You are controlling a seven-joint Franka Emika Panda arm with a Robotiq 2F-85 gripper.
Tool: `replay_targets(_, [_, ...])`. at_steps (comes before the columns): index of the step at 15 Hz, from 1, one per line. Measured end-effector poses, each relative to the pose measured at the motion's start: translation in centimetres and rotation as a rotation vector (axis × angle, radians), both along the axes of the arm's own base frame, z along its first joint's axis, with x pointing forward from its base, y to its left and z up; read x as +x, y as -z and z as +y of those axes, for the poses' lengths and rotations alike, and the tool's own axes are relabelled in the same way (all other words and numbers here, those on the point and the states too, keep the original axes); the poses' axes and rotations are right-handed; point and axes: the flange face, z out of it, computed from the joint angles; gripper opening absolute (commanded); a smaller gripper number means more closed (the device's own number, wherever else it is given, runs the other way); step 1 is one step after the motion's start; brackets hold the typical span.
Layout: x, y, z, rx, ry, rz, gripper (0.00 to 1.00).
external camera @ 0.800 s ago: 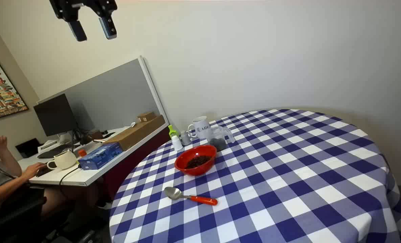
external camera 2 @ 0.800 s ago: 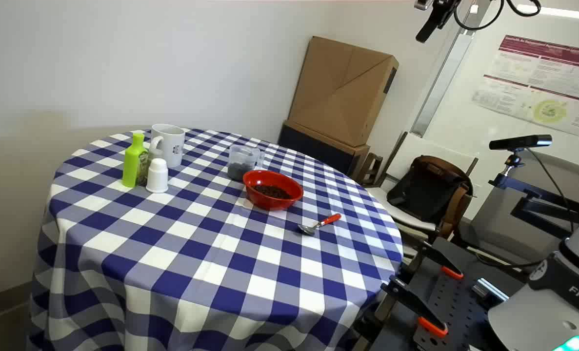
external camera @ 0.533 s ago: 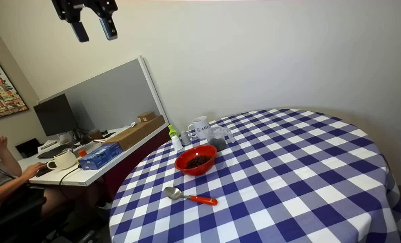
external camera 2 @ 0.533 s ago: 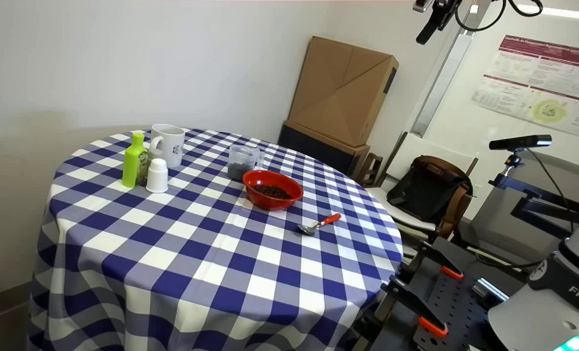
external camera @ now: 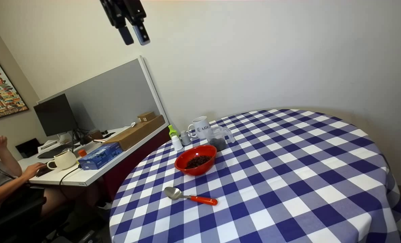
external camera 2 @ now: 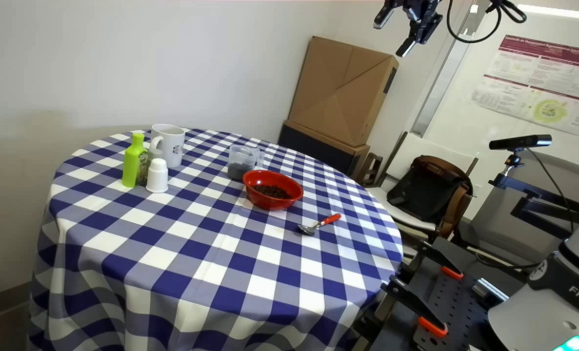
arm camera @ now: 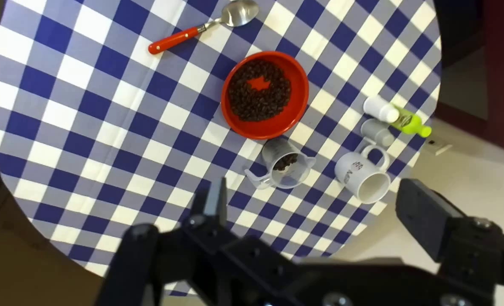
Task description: Pour some of the contents of the jug into the bowl
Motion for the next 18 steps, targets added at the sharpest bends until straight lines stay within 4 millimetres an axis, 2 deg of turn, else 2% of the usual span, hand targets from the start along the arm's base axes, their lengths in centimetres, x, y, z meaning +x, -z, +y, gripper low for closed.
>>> replay_targets(3, [3.9, 1.2, -2.0, 0.012, 0.16, 0.004, 1.0])
replay_targets(6, [9.1, 2.6, -3.6, 0.023, 0.32, 0.009, 1.0])
replay_targets(10, [16.6, 5.0, -4.0, 0.056, 0.534, 0.022, 1.0])
replay_targets(12, [19.5, 6.7, -3.8, 0.078, 0.643, 0.036, 1.0])
replay_targets(15, [21.9, 9.6, -3.4, 0.115, 0.805, 0.053, 1.0])
replay_targets(18, [22.8, 12.0, -2.9, 0.154, 0.963, 0.04, 1.0])
